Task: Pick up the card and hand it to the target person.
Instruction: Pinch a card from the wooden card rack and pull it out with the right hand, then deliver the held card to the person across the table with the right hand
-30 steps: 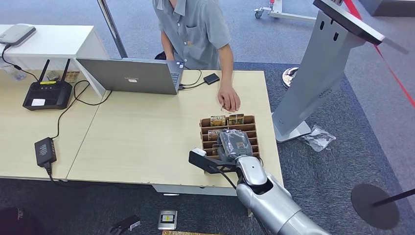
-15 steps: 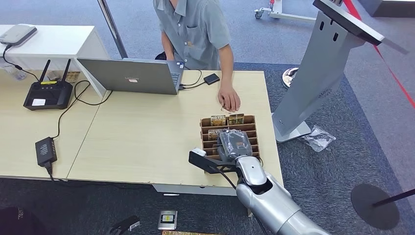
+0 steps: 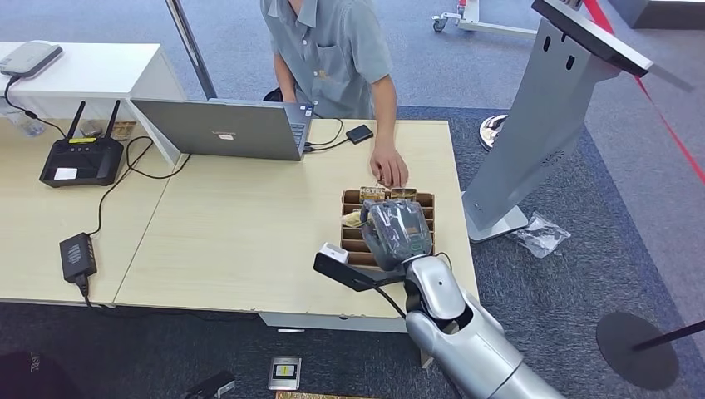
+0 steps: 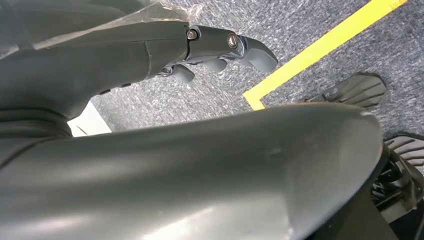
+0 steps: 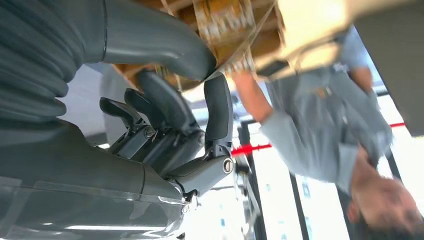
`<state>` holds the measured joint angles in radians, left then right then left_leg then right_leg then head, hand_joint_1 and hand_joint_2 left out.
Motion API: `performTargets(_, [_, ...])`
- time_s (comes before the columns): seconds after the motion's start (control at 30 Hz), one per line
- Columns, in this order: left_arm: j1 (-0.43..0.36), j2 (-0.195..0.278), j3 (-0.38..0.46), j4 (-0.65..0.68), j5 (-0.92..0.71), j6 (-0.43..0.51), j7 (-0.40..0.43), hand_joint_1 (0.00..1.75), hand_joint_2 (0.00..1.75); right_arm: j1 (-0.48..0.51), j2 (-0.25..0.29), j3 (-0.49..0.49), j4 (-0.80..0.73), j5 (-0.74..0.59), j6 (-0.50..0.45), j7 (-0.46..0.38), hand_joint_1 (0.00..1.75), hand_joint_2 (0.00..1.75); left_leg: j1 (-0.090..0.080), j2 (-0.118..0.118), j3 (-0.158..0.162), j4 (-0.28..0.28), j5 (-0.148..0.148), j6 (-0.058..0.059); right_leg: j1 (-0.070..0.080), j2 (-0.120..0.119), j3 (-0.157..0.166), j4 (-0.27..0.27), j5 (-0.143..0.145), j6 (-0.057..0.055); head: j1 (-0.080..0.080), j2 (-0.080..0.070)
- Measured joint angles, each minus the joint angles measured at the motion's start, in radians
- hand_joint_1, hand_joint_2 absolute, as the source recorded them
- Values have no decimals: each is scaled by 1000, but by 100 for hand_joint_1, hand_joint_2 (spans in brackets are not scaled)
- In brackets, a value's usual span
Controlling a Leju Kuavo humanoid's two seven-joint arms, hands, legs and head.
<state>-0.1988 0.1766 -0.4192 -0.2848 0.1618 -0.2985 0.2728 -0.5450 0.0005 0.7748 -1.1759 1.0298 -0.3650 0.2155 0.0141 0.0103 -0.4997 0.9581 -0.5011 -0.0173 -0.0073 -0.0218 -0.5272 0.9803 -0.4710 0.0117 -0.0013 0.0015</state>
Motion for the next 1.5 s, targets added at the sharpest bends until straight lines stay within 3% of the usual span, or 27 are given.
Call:
performTargets(0.27, [4,1,0,1,1,0,-4,0,0,10,-28,-25,-155,37,-16,-9,175,175,0,0,0,0,0,0,0,0,0,0,0,0,0,0])
performTargets(0.5, [-2,1,0,1,-8,0,-2,0,0,8,-30,-33,-200,52,-13,-9,175,175,0,0,0,0,0,0,0,0,0,0,0,0,0,0])
performTargets(0.97, [-54,-10,-4,1,-57,-14,32,0,0,-39,-11,-36,-146,73,27,68,175,175,0,0,-1,0,0,0,0,0,0,0,0,0,0,0])
performTargets(1.5, [-74,-21,-10,1,-59,-10,42,0,0,-76,21,-42,-47,77,54,82,175,175,0,0,-1,0,0,0,0,0,0,0,0,0,0,0])
